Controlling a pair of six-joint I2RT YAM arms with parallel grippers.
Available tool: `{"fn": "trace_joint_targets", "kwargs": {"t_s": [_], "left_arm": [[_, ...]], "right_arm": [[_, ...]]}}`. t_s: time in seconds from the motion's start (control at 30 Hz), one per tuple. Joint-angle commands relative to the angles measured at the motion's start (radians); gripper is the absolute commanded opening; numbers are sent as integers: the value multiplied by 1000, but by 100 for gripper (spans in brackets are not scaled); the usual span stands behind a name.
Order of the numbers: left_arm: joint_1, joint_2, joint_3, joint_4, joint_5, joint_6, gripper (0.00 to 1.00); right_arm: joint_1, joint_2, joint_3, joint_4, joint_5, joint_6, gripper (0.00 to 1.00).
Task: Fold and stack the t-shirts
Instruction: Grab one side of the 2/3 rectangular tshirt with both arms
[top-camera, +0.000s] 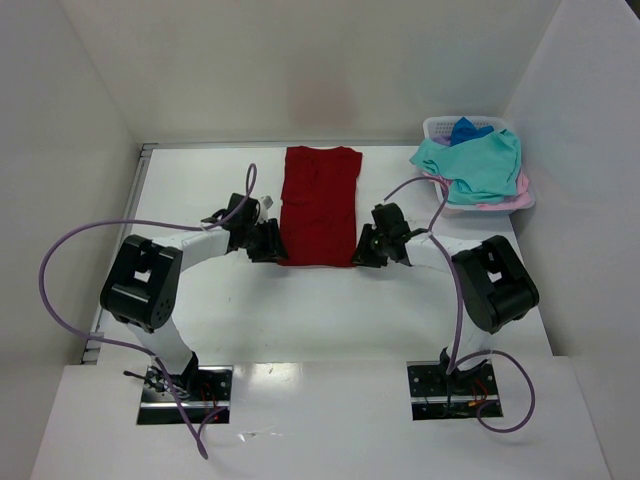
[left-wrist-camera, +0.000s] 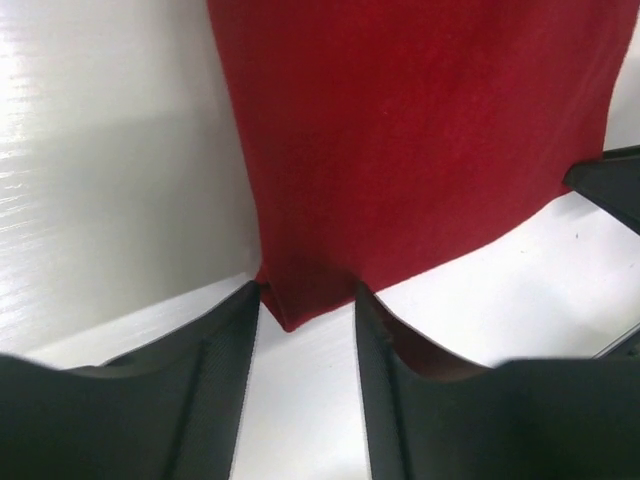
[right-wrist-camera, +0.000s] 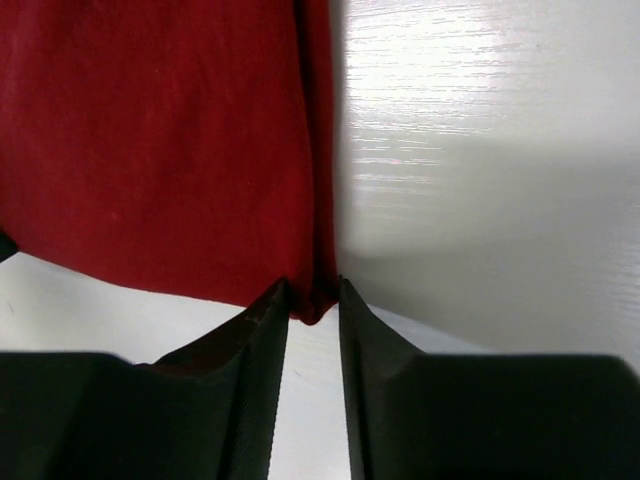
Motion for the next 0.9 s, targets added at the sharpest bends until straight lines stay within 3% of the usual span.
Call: {"fn": "trace_joint_targets", "kwargs": {"t_s": [0.0, 0.27, 0.33, 0.43, 0.6, 0.87], "left_arm": [[-4, 25, -8, 22, 4, -8, 47], [-4, 44, -8, 22, 4, -8, 44], [-4, 44, -8, 22, 4, -8, 41], [-4, 53, -8, 22, 4, -8, 27], [-4, 53, -17, 2, 4, -17, 1], [-56, 24, -60, -17, 4, -46, 0]], "right_arm": [[9, 26, 0, 42, 16, 7, 29], [9, 36, 0, 42, 25, 17, 15], [9, 36, 0, 42, 35, 27, 6], [9, 36, 0, 32, 44, 27, 0], [9, 2, -22, 32, 65, 37, 0], [9, -20, -54, 11, 75, 37, 0]]}}
